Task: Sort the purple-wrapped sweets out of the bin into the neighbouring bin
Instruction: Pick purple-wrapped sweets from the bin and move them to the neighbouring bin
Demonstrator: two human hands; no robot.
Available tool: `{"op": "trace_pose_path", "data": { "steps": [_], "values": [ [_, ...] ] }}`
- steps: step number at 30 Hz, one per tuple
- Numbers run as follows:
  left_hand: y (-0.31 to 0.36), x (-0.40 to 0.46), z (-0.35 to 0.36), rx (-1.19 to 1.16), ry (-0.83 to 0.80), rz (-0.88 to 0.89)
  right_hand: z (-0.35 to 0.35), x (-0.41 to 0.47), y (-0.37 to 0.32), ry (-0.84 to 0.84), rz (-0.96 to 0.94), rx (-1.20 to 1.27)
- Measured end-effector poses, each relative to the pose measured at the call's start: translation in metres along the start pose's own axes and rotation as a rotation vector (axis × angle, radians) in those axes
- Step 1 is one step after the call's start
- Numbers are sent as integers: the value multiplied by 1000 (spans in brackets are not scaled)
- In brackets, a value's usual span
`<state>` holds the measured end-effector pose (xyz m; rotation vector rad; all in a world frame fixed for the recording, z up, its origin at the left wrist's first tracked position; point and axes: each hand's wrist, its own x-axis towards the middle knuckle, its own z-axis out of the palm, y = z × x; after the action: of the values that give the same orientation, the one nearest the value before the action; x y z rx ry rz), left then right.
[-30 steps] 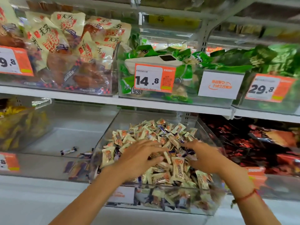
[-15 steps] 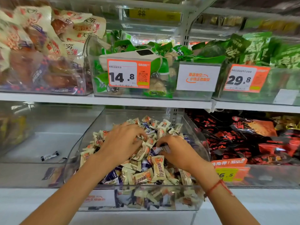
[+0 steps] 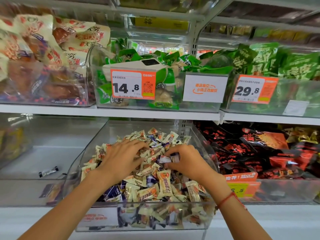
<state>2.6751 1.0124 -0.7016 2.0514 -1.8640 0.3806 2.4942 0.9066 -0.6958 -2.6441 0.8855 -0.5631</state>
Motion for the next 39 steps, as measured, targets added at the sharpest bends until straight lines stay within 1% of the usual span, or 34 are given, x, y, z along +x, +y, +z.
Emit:
{"op": "trace_pose_path", "data": {
  "steps": [4, 9, 12, 14, 16, 17, 20, 21, 23, 26, 28, 33, 36, 39],
  "values": [
    [-4, -6, -3, -45, 32, -36, -16, -7, 0, 51, 20, 106],
    [-4, 0, -21, 43, -29, -40, -37, -16, 15, 191, 30, 80],
    [5, 4, -26, -45, -41, 10, -40, -19, 22, 255, 33, 84],
    [18, 10, -24, -169, -103, 71, -42, -22, 23, 282, 44, 92],
    [29, 22, -16, -216, -203, 100, -43, -23, 22, 311, 46, 76],
    [32, 28, -9, -179, -260, 98, -43, -24, 22, 320, 44, 70],
    [40, 44, 8, 59, -464, 74, -40, -27, 19, 310, 40, 91],
    [42, 49, 11, 110, -509, 64, -38, -27, 19, 298, 43, 95],
    [44, 54, 11, 120, -540, 58, -34, -29, 21, 270, 65, 84],
    [36, 52, 8, 37, -466, 79, -31, -30, 22, 237, 82, 60],
    [27, 43, 7, -27, -369, 75, -30, -30, 21, 213, 76, 51],
    [7, 16, 4, -238, -105, -10, -24, -28, 18, 199, 67, 62],
    [4, 0, 1, -427, 86, -113, -22, -25, 10, 227, 69, 113],
    [0, -13, -3, -621, 251, -242, -16, -20, -3, 290, 21, 164]
  ]
}}
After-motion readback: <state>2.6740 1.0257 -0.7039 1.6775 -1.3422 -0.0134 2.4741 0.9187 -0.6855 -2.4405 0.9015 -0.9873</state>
